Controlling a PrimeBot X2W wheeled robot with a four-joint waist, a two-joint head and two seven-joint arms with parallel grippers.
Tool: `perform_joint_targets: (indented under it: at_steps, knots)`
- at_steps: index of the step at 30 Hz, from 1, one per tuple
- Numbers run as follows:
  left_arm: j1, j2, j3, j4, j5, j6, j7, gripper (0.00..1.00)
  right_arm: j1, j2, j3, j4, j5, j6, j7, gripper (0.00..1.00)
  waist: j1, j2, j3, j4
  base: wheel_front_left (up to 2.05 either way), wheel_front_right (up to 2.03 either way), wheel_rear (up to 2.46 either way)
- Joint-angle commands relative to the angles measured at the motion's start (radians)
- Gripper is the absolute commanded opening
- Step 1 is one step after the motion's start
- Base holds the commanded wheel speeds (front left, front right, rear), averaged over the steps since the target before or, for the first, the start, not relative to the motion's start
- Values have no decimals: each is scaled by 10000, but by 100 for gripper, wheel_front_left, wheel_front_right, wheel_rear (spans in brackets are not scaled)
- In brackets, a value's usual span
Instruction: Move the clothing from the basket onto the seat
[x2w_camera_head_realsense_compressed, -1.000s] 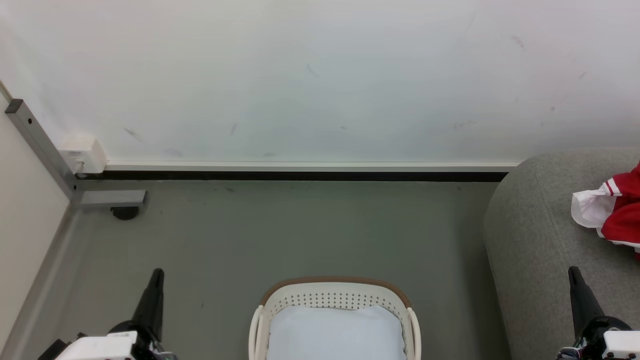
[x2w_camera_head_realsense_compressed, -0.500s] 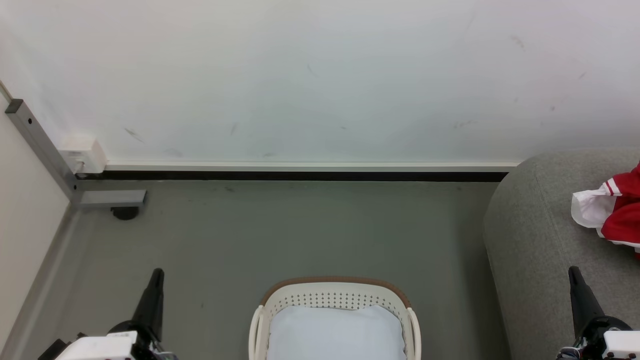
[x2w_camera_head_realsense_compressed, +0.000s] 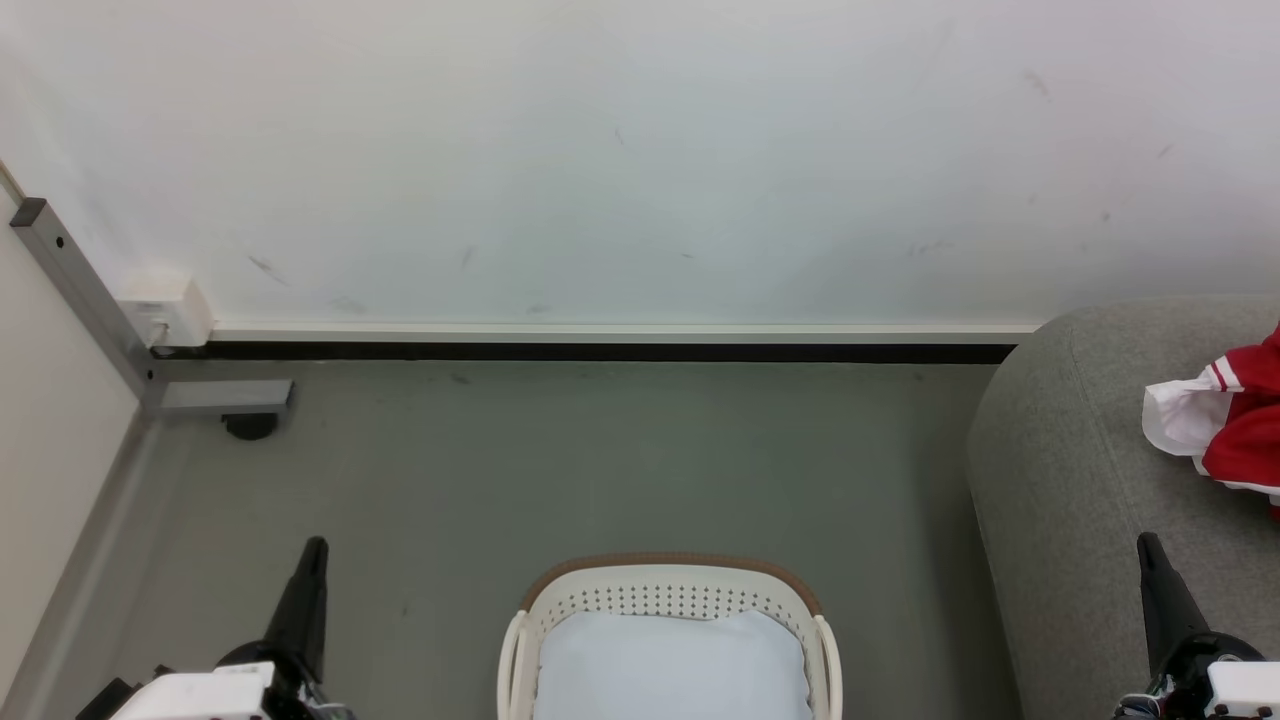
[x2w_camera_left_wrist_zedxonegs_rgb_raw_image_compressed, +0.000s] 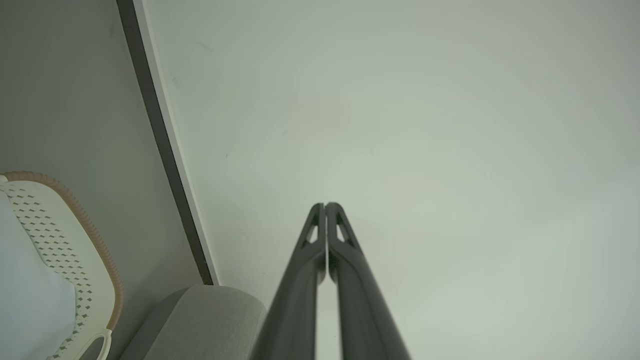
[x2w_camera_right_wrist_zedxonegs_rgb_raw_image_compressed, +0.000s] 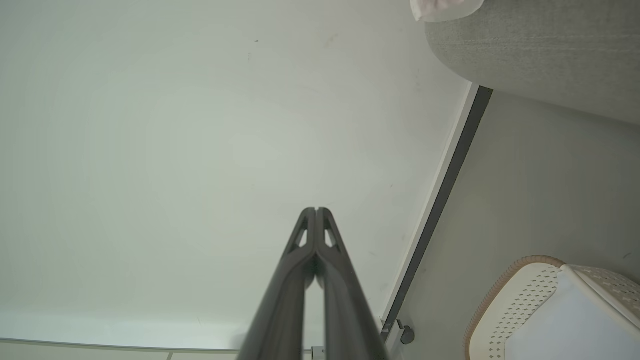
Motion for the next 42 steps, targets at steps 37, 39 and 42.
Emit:
perform_joint_targets:
  at_steps: [37,39,42]
  knots:
    - [-77,80,28,-32,-120,-36,37,0,-118,17,-56,-36,-29,-21,32,0,1,0,0,0,0,0,0]
    - [-77,80,28,-32,-120,-36,37,0,-119,18,-56,-36,-30,-21,33,0,1,0,0,0,0,0,0]
    - [-77,80,28,-32,-120,-36,37,0,-119,17,-57,-36,-31,-21,35,0,1,0,0,0,0,0,0]
